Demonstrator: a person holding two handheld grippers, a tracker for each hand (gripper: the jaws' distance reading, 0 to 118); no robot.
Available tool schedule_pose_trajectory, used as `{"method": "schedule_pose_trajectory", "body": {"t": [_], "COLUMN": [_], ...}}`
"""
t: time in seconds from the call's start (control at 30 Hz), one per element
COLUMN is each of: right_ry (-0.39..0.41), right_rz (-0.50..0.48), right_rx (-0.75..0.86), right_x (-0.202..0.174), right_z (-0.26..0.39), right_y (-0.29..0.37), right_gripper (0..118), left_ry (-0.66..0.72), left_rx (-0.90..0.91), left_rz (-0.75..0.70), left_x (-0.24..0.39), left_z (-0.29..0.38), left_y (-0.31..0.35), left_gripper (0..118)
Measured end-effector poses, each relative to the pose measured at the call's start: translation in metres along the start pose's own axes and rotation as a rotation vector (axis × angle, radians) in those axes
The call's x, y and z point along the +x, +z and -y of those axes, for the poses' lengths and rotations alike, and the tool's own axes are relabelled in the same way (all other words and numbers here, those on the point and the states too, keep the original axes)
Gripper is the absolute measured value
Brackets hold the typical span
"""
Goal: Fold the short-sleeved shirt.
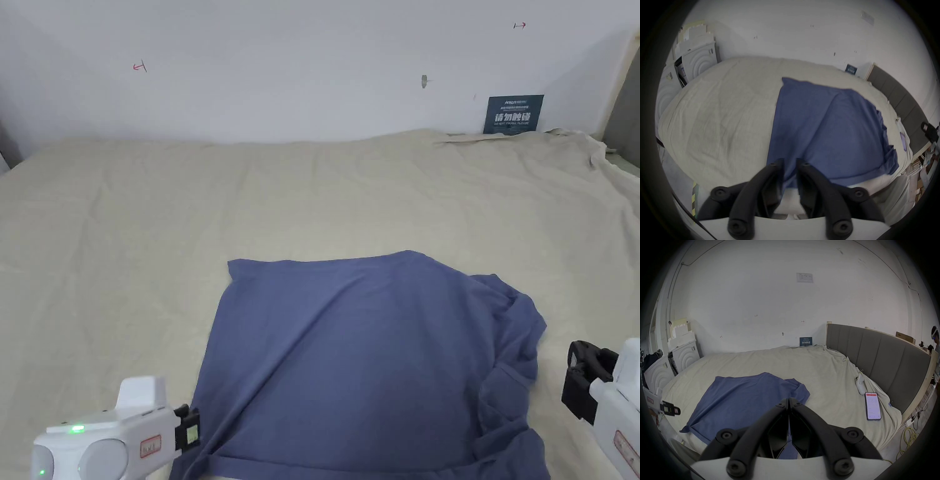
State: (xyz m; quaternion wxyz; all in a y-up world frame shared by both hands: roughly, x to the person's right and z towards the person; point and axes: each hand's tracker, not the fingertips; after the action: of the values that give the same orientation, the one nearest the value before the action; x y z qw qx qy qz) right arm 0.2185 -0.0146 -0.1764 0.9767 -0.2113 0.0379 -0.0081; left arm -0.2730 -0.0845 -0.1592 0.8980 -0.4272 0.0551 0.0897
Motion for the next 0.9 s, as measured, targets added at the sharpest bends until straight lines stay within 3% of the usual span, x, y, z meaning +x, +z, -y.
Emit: {"method": "schedule_pose_trajectory", "body": {"t": [0.03,0.1,0.17,0.4,0.43,0.57,0.67,0.83,0.87,0.9], "right_ry": [-0.001,-0.002,-0.001,-0.011,-0.013,-0.014,-0.021,-0.072,-0.09,-0.108], "right_rz": [-0.001,-0.003,-0.001,0.007,0.007,0.013,0.017,0.019,0.021,0.017], "right_rx": [-0.004,-0.011,-0.018,-0.05,-0.054,-0.074,-0.105,-0.238,-0.261,-0.285], "right_x": [0.0,0.003,0.006,0.012,0.013,0.013,0.015,0.026,0.027,0.025], "right_z": [0.001,0.004,0.007,0.017,0.018,0.023,0.03,0.049,0.055,0.059], "right_y": [0.0,-0.003,-0.005,-0.008,-0.008,-0.008,-0.01,-0.025,-0.028,-0.03], "right_gripper": [0,0,0,0,0,0,0,1,5,18], "left_ry": [-0.006,0.007,0.009,-0.022,-0.017,-0.035,-0.025,0.014,0.016,0.016], "left_rx": [-0.029,-0.056,-0.074,-0.145,-0.144,-0.138,-0.129,-0.108,-0.104,-0.1], "left_rz": [-0.004,-0.003,-0.006,-0.085,-0.083,-0.073,-0.069,-0.043,-0.039,-0.035], "left_x": [-0.002,-0.006,-0.008,-0.014,-0.014,-0.013,-0.014,-0.019,-0.019,-0.019], "left_z": [0.006,0.016,0.026,0.052,0.054,0.056,0.055,0.052,0.051,0.05], "left_y": [-0.003,-0.007,-0.011,-0.036,-0.037,-0.04,-0.046,-0.039,-0.037,-0.036], "left_gripper": [26,65,84,84,81,15,2,0,0,0]}}
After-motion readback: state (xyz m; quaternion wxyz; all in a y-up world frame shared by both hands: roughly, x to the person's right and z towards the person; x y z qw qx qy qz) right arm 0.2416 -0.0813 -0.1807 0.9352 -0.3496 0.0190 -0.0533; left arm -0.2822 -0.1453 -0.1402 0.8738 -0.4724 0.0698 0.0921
